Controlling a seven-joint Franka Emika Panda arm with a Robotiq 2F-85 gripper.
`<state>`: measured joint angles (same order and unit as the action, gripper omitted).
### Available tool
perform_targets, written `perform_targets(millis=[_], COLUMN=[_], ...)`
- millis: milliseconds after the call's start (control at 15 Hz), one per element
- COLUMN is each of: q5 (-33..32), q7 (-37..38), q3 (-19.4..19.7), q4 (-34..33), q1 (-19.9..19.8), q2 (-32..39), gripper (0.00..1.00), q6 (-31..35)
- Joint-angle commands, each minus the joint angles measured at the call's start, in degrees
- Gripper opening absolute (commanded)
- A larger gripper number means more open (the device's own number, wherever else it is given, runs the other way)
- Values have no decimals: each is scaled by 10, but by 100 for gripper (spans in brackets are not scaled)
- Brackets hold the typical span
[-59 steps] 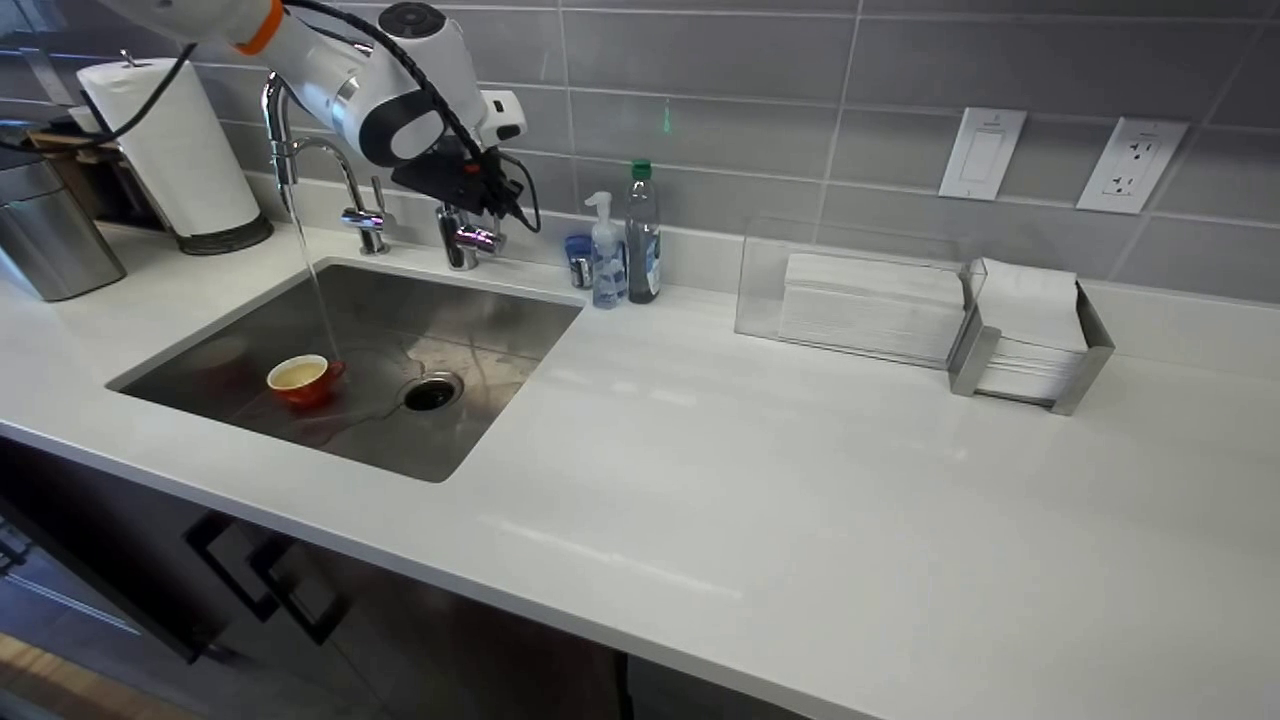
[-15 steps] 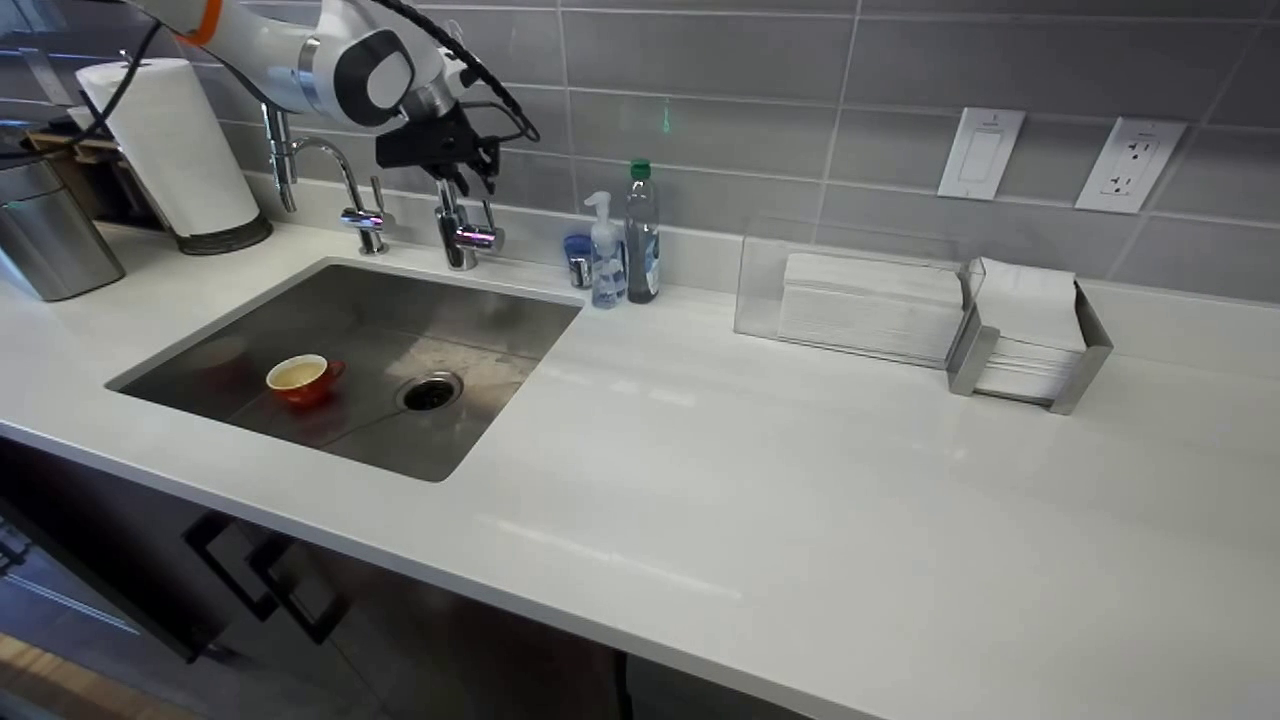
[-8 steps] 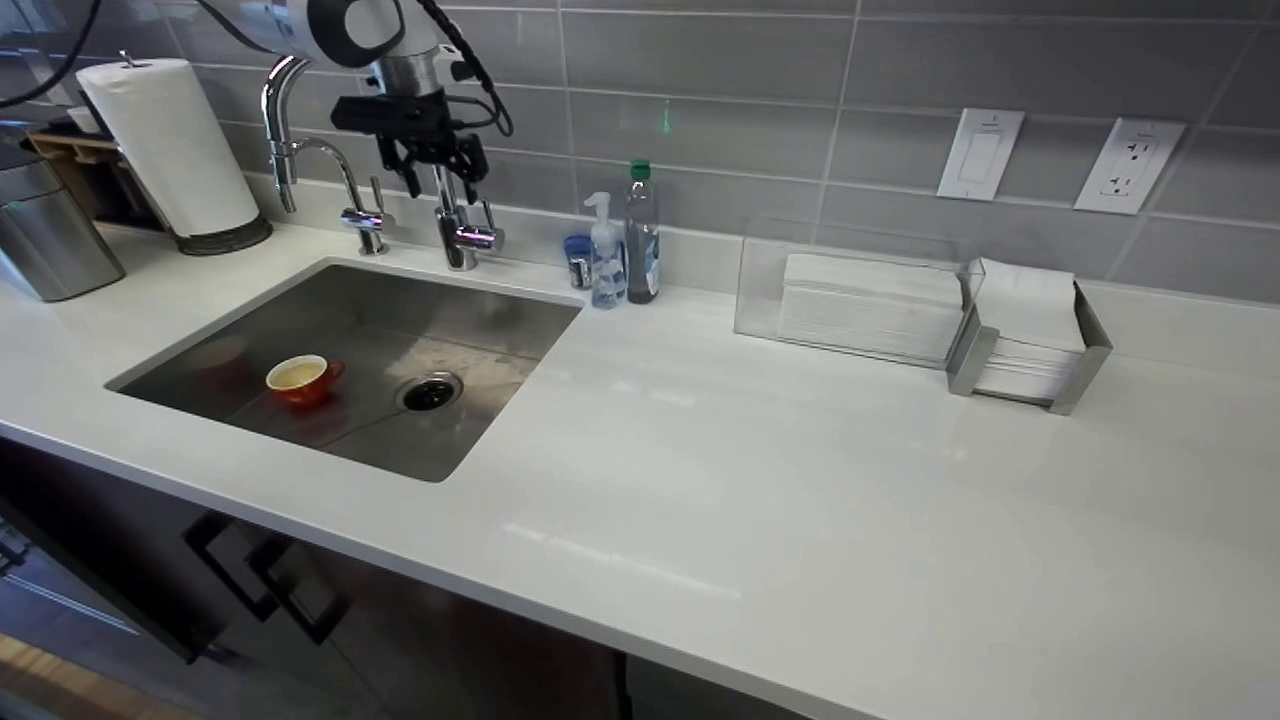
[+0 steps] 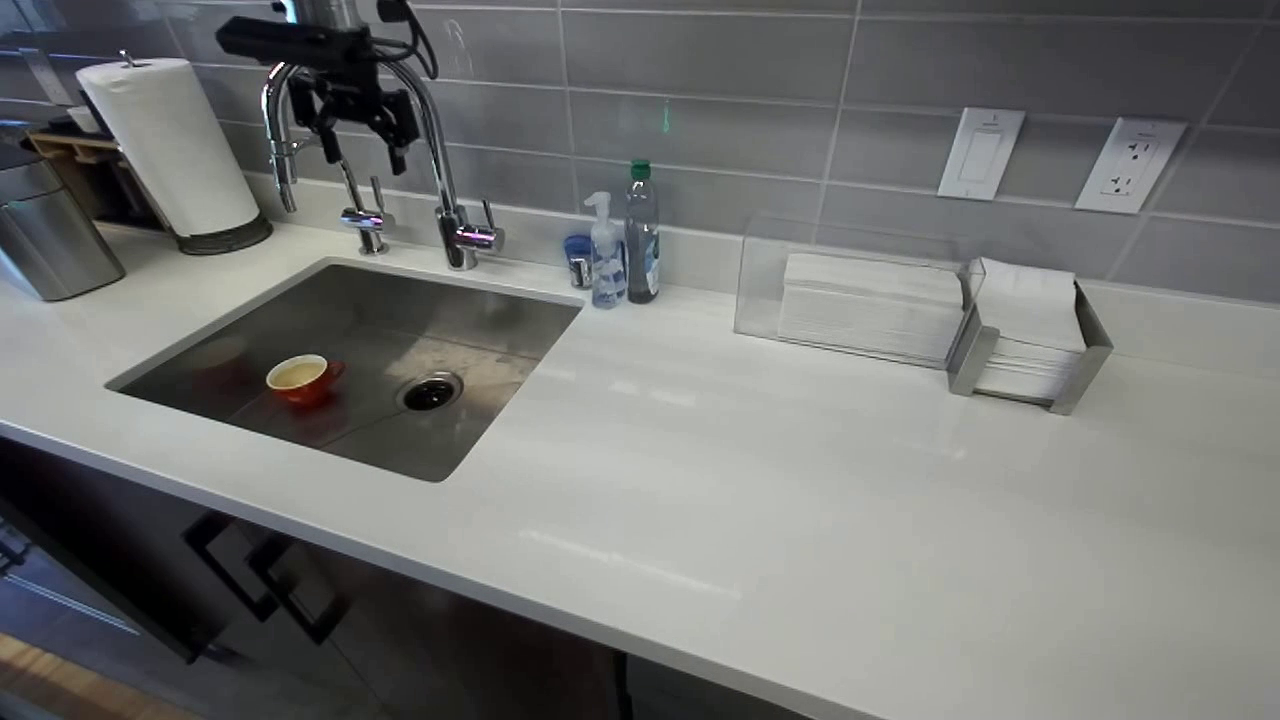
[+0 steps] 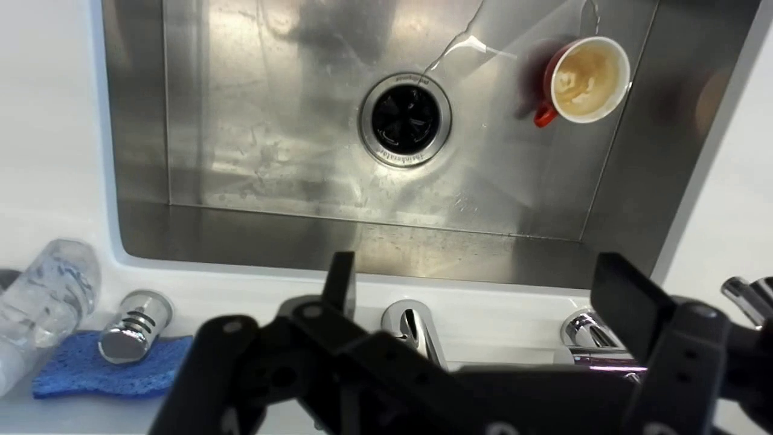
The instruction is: Open the tap faucet
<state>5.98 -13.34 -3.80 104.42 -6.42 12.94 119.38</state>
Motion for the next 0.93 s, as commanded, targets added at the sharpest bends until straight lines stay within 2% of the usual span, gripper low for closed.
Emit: perform_targets(millis=[0,333,400,600,867], q5=[3,5,-2,-3,-3], q7=[51,85,72,79,80], q3=[20,35,35,41,41], q4=[141,261,195,241,249], q1=[18,25,30,30,30], q2=[-142,-288,-223,-279,-283], gripper=[100,100,100,100,100], q6=[8,11,-1,-1,-1])
